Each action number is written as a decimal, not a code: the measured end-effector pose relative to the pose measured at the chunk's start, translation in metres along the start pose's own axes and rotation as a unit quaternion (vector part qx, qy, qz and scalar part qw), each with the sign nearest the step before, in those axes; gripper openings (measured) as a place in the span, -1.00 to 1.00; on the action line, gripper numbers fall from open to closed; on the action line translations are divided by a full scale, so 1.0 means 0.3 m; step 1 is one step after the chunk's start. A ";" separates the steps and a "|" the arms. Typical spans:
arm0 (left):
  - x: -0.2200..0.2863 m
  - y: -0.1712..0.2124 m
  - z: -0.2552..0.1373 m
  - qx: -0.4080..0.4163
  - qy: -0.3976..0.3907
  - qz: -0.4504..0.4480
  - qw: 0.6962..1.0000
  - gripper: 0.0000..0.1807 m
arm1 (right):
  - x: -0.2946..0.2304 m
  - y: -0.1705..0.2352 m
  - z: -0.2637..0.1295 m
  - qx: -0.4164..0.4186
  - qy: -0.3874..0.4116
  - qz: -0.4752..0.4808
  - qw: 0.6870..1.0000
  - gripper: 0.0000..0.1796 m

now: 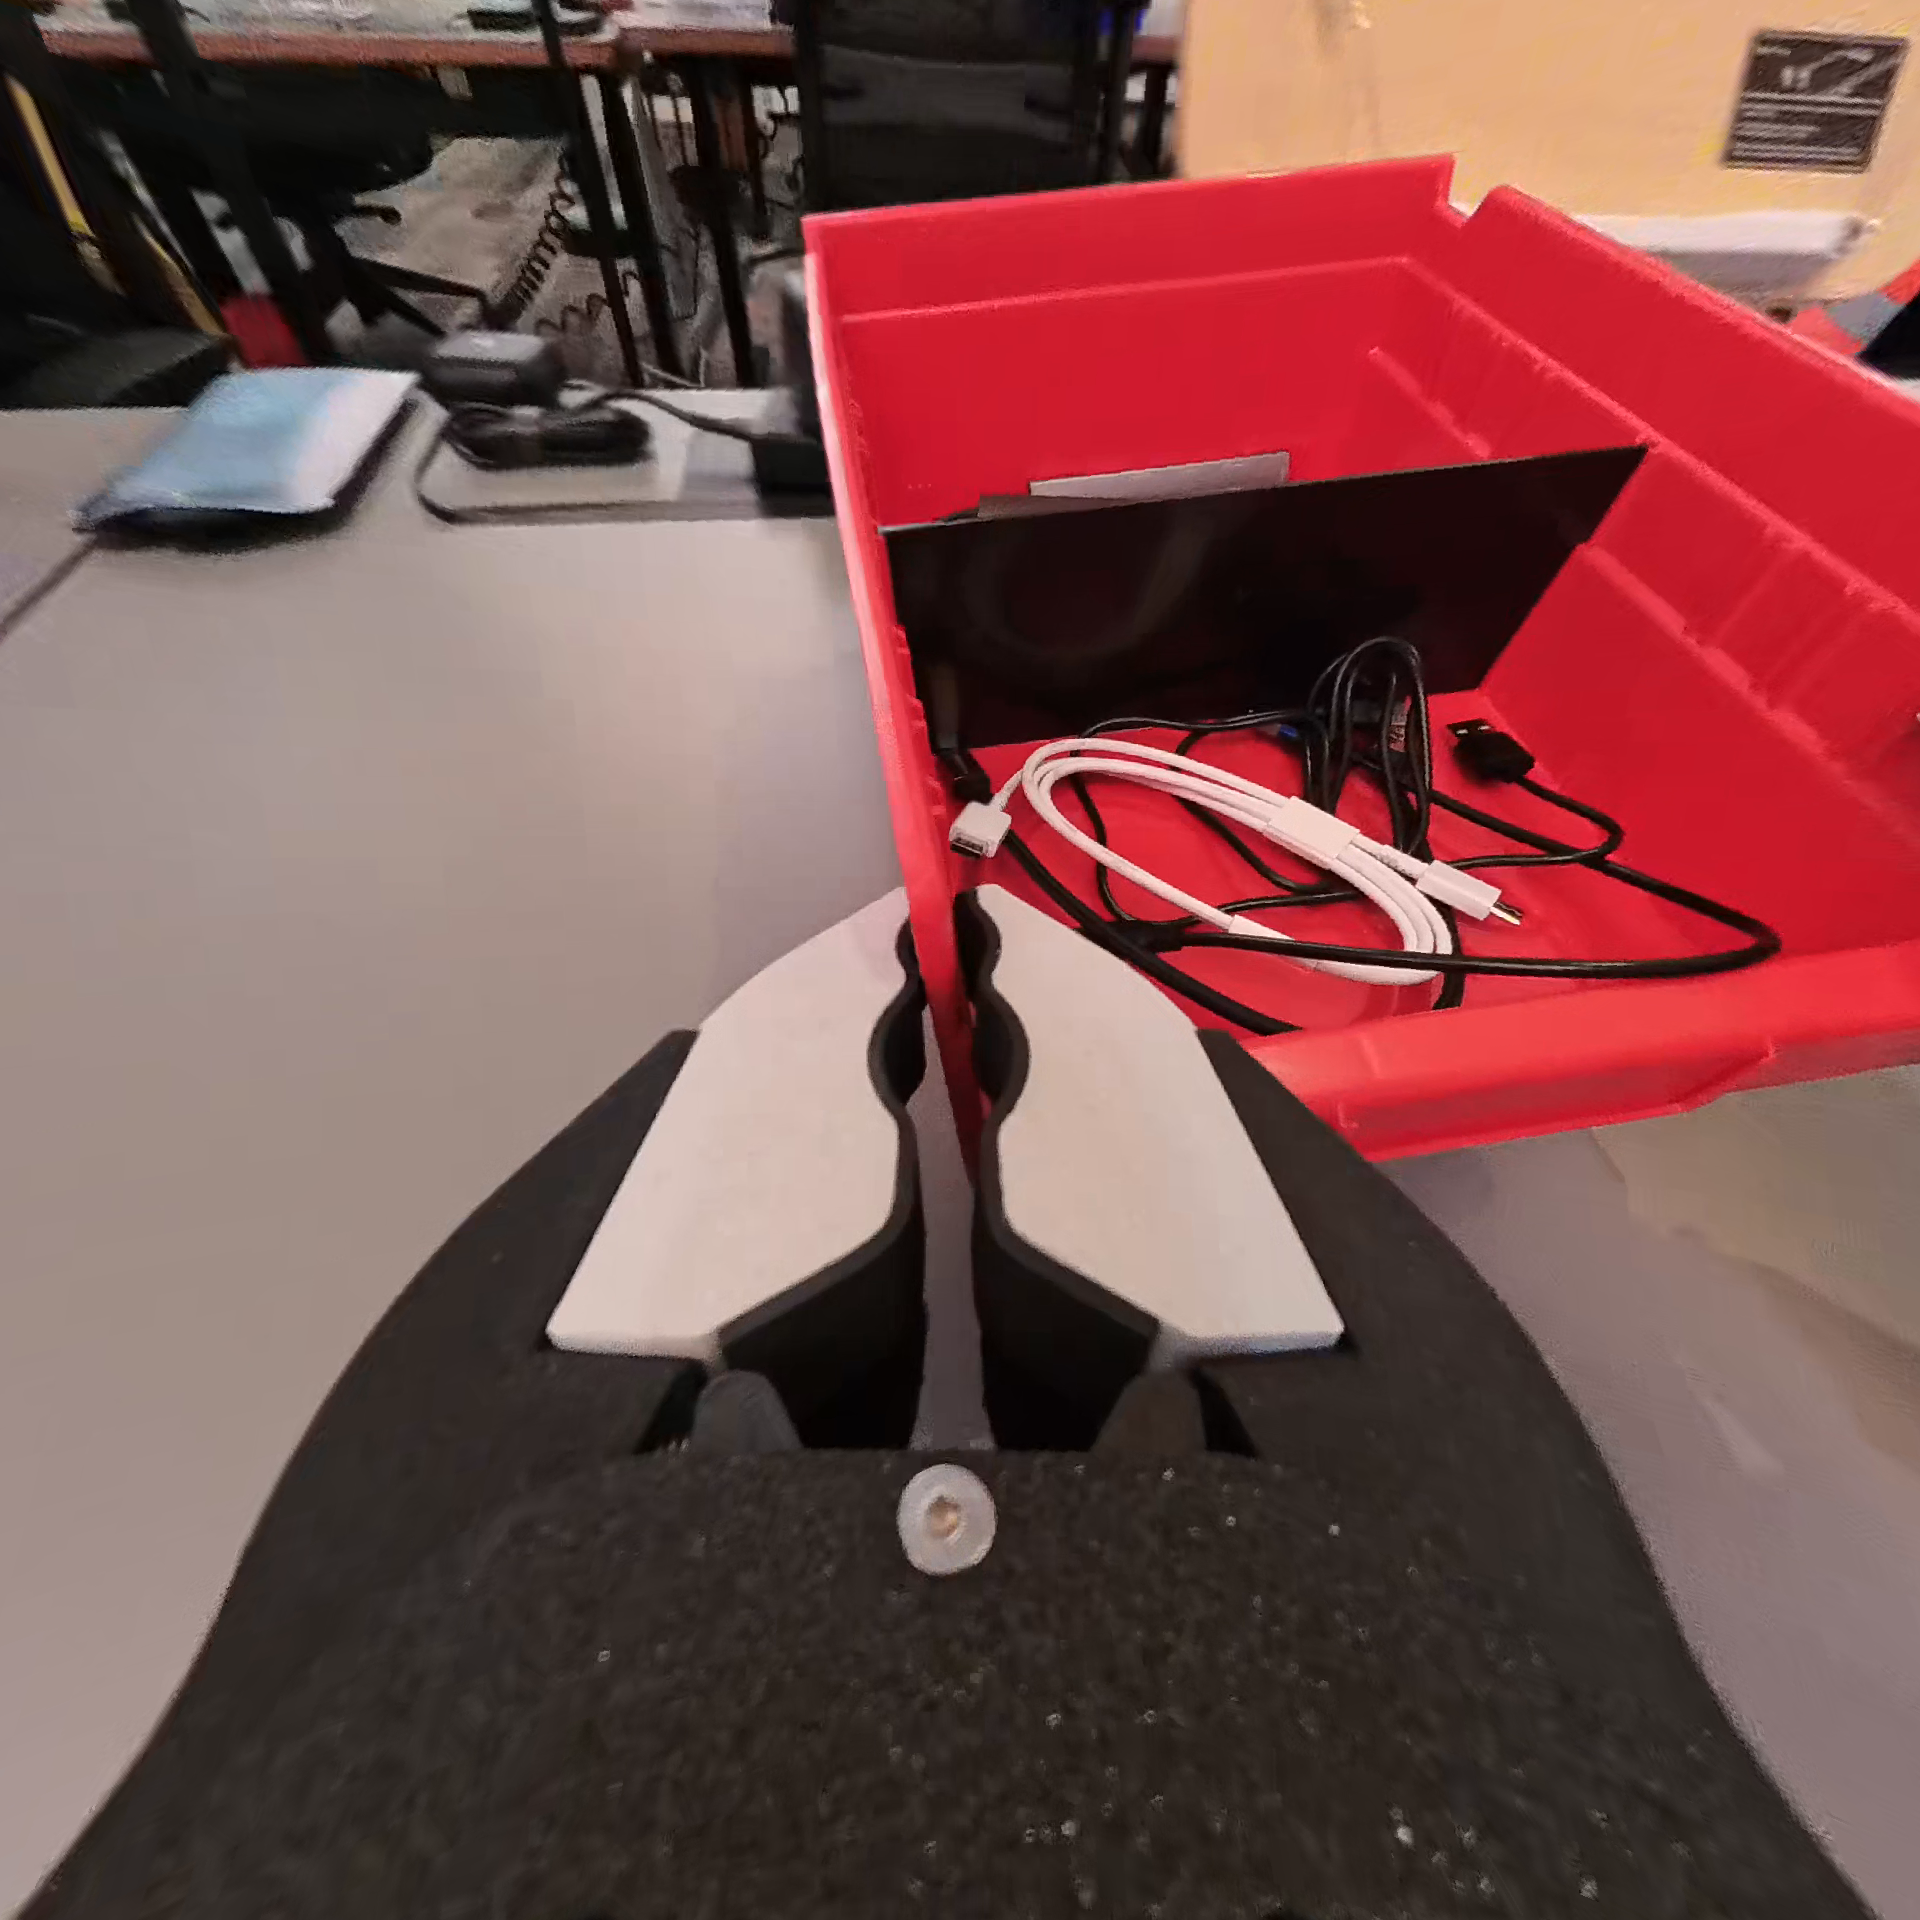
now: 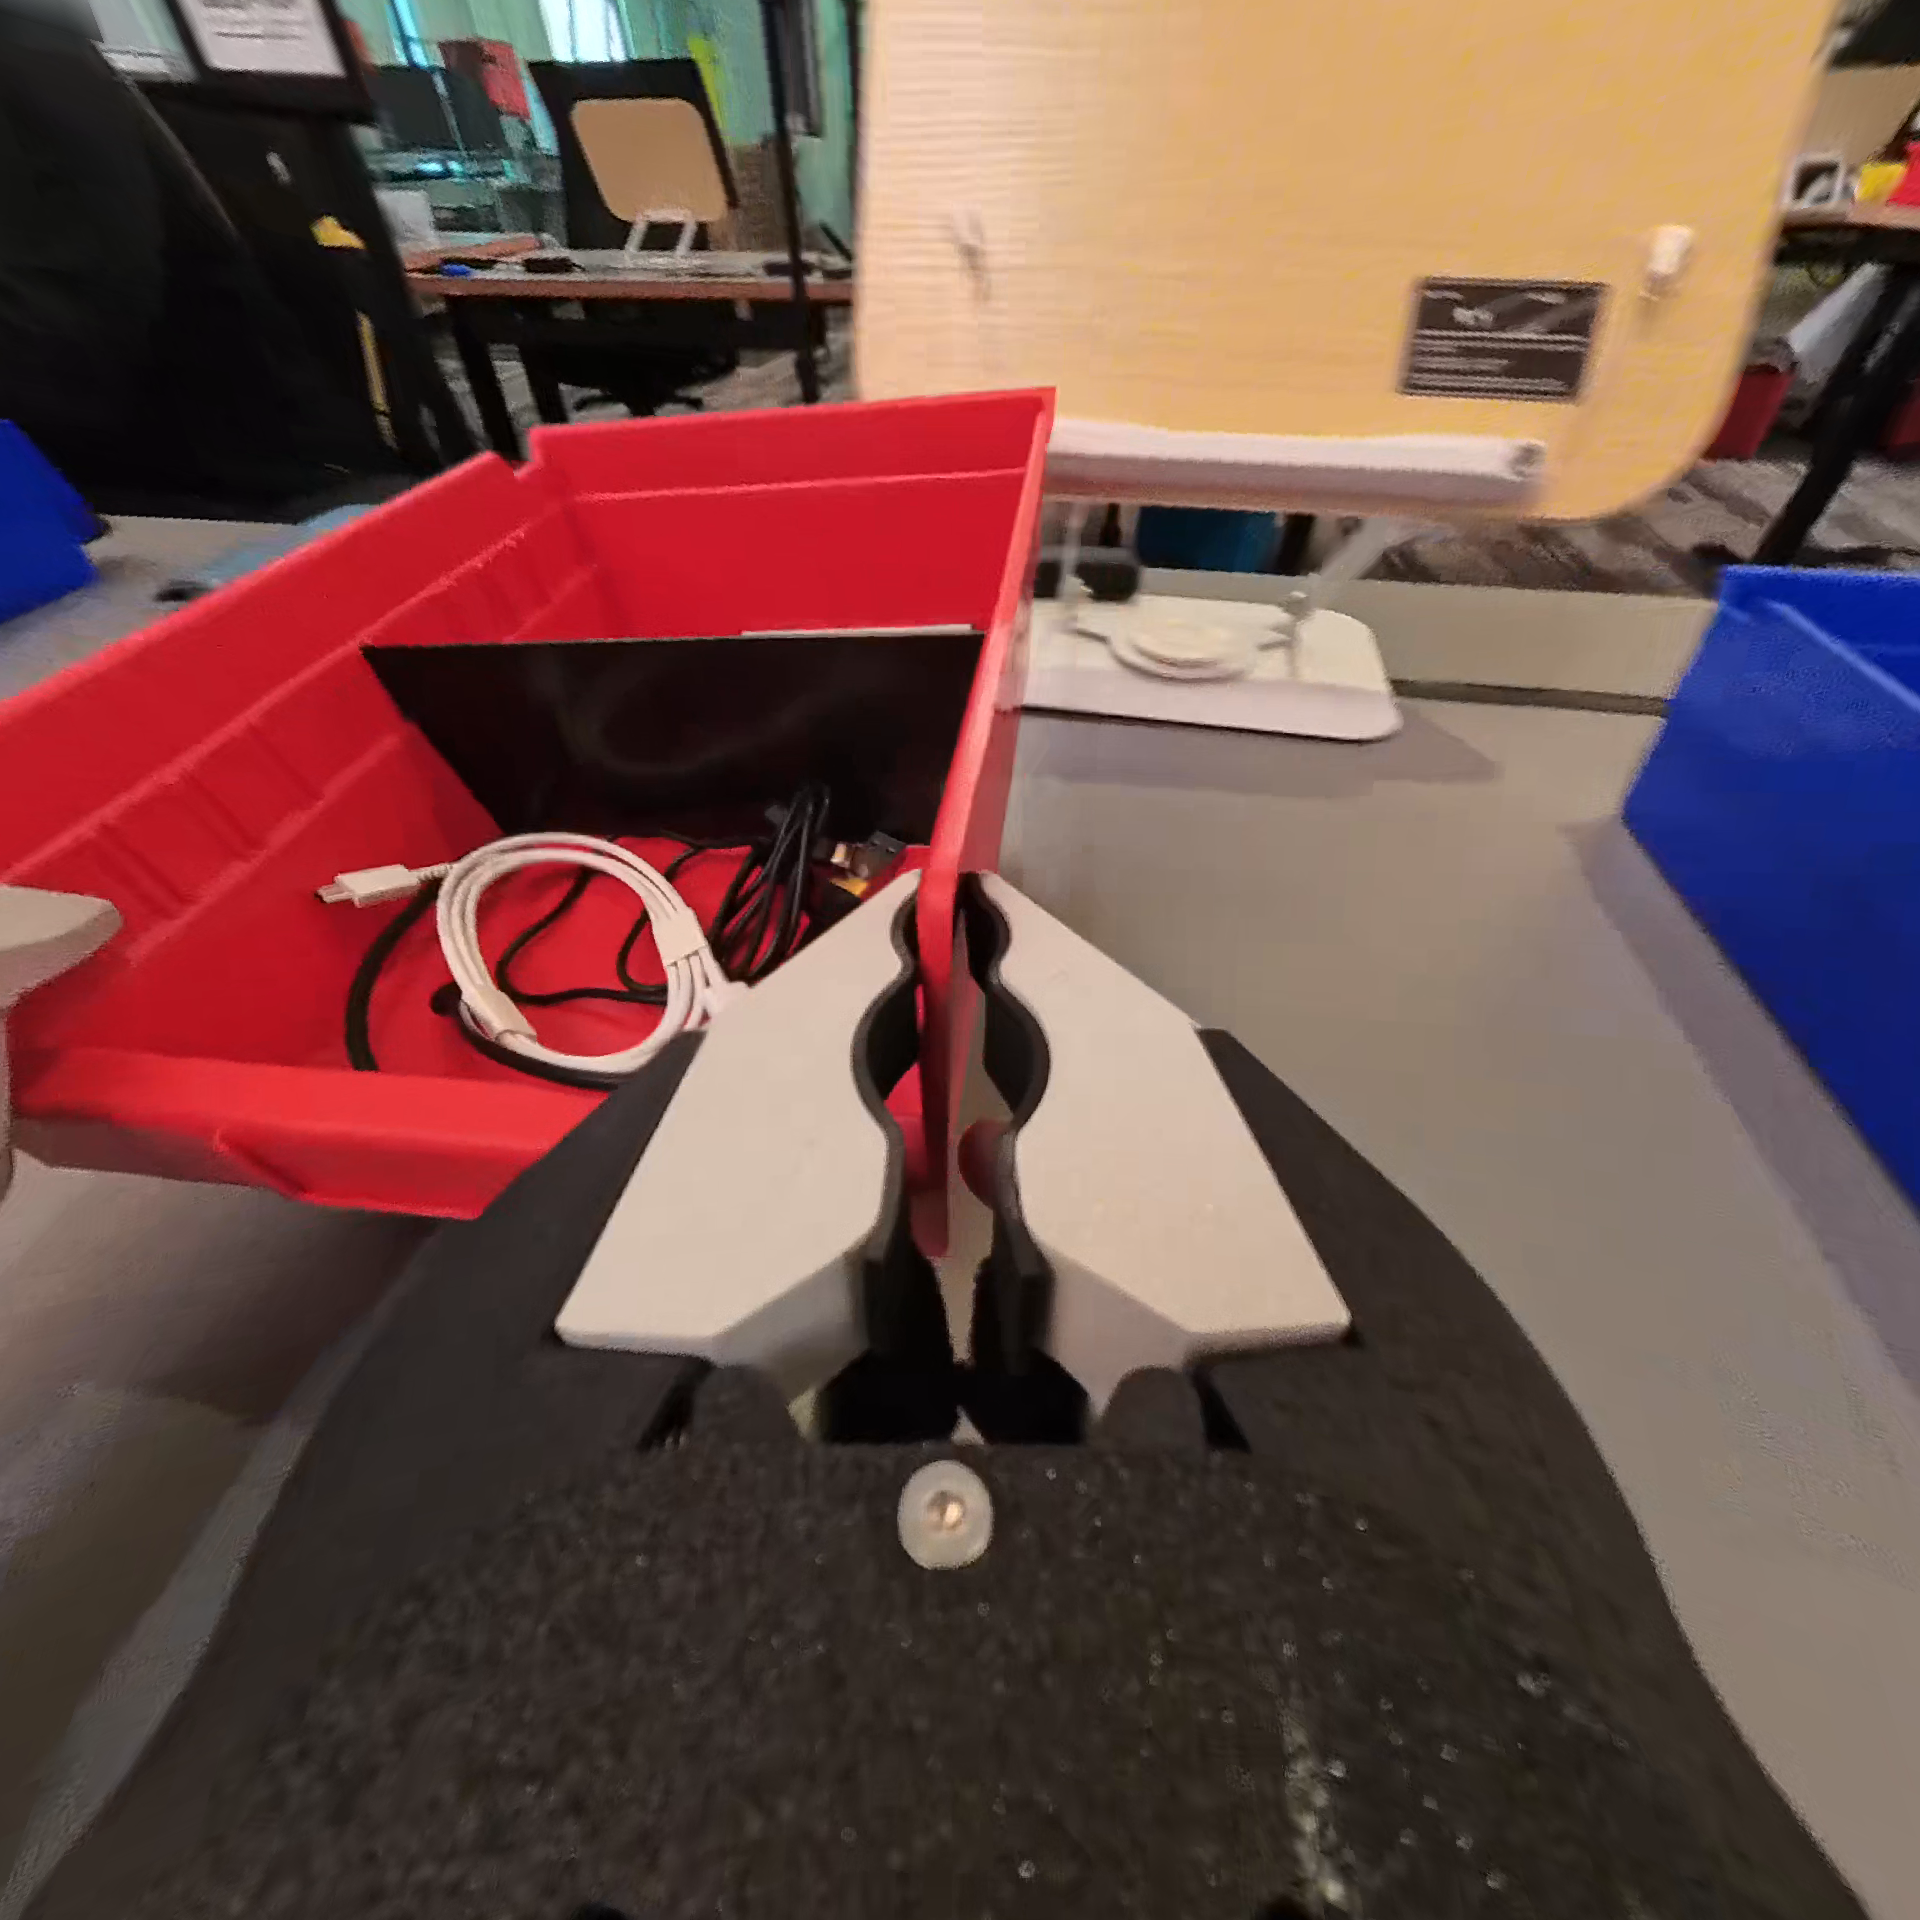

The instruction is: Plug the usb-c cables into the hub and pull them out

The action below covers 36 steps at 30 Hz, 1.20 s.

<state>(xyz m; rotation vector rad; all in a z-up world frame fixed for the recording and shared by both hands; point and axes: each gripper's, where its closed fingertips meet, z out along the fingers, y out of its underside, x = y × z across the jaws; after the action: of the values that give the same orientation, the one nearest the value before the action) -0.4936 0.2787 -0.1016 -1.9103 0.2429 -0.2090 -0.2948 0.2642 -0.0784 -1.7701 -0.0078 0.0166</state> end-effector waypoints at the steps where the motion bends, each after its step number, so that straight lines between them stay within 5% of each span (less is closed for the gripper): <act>1: -0.062 -0.003 -0.010 0.002 0.002 0.004 1.000 -0.96 | -0.063 -0.001 0.013 0.005 -0.009 0.004 1.000 -0.95; 7: -0.310 0.051 -0.014 -0.018 0.005 -0.006 1.000 -0.97 | -0.329 0.041 0.071 -0.020 -0.043 -0.015 0.999 -0.93; 13: -0.371 0.084 0.012 -0.027 -0.025 0.025 0.999 -0.97 | -0.383 0.135 0.108 -0.050 -0.077 -0.012 0.996 -0.91; 17: -0.398 0.092 0.021 -0.026 -0.033 -0.033 0.999 -0.97 | -0.419 0.137 0.105 -0.053 -0.116 -0.022 0.992 -0.85; 22: -0.411 0.074 -0.021 -0.025 -0.085 0.026 0.996 -0.79 | -0.413 0.160 0.051 -0.113 -0.253 -0.004 0.961 -0.62; 27: -0.435 -0.078 -0.177 0.057 -0.166 0.046 0.983 -0.67 | -0.169 0.106 -0.106 -0.093 -0.335 0.036 0.937 -0.45; 30: -0.331 -0.134 -0.224 0.081 -0.127 0.044 0.988 -0.70 | 0.049 0.090 -0.197 -0.054 -0.336 0.034 0.940 -0.45; 36: 0.130 0.187 -0.275 -0.061 0.094 -0.144 0.983 -0.80 | 0.618 0.104 -0.309 -0.033 -0.196 0.052 0.979 -0.41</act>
<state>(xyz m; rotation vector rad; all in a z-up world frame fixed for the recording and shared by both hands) -0.4815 0.1749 -0.1250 -2.0455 0.1052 -0.5822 -0.1081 0.1698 -0.0918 -1.8055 -0.2032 0.4465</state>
